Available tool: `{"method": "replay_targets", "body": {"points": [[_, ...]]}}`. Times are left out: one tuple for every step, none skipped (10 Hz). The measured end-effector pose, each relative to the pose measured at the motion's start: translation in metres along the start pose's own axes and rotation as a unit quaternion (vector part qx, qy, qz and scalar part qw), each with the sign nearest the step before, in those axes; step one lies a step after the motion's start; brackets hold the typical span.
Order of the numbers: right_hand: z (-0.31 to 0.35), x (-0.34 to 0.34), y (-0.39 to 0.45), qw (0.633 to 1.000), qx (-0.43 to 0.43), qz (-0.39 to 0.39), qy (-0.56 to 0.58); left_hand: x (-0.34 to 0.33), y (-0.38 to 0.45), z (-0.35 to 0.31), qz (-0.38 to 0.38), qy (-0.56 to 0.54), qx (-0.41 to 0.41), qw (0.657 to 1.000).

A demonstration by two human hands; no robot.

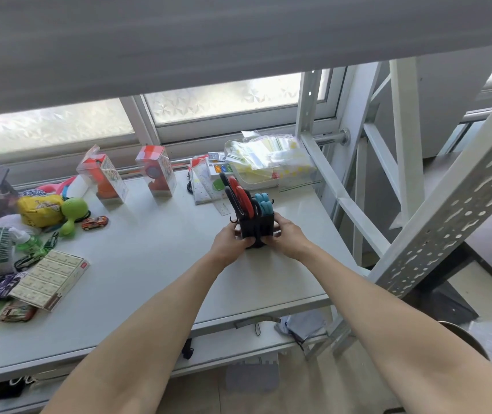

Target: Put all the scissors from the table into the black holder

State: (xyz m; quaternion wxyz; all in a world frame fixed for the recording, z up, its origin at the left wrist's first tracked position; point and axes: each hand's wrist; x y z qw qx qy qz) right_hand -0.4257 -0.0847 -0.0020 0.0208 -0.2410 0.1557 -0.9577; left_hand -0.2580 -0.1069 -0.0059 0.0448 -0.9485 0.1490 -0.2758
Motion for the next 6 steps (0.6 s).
{"method": "replay_targets", "body": {"points": [[-0.003, -0.002, 0.000, 1.000, -0.005, -0.009, -0.017, -0.001, -0.003, 0.001, 0.002, 0.006, 0.002, 1.000], [-0.002, -0.005, -0.004, 1.000, -0.014, -0.016, -0.021, 0.001, -0.007, 0.000, 0.010, 0.012, 0.010, 1.000], [-0.002, -0.007, -0.006, 0.999, -0.019, -0.027, -0.017, 0.002, -0.007, 0.004, 0.013, 0.003, 0.018, 1.000], [-0.003, -0.012, -0.007, 0.997, -0.047, -0.057, -0.030, 0.006, -0.013, 0.003, 0.019, -0.022, 0.053, 0.998], [-0.007, -0.020, -0.009, 0.989, -0.098, -0.105, -0.039, 0.008, -0.020, 0.003, 0.035, -0.052, 0.065, 0.996], [-0.006, -0.028, -0.018, 0.975, -0.149, -0.156, -0.047, 0.012, -0.034, 0.003, 0.060, -0.036, 0.065, 0.995]]}}
Point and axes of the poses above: each hand's wrist, its own y-axis towards the middle knuckle, its own x-axis out of the back of the hand, z = x × y, and after that the axes turned 7 degrees about -x, right-handed
